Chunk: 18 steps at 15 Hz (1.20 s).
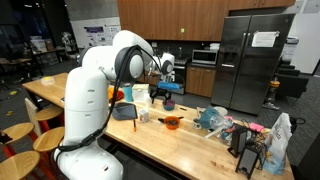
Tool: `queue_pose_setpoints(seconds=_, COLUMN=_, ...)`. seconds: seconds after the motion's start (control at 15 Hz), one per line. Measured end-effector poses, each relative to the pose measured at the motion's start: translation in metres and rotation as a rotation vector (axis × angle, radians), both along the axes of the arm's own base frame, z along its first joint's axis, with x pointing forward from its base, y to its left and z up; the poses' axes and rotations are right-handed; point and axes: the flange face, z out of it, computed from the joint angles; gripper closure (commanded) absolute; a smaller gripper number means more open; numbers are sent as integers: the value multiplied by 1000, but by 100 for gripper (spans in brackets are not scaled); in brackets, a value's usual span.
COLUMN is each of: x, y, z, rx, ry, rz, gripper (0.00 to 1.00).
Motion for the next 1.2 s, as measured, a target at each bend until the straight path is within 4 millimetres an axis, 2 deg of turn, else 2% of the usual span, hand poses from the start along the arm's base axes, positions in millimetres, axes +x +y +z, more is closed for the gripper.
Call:
queue_pose_setpoints(seconds=0.33, x=1, y=-10, z=-20, rx=-3, ry=31, rz=-14, gripper=0)
queue_pose_setpoints(seconds=0.87, x=7, y=-35, z=-88, rx=-83, ry=119, rz=37, gripper=0)
queue_pose_setpoints(seconds=1.2, x=15, y=-43, z=-106, rx=-141, ry=136, rz=91, gripper=0)
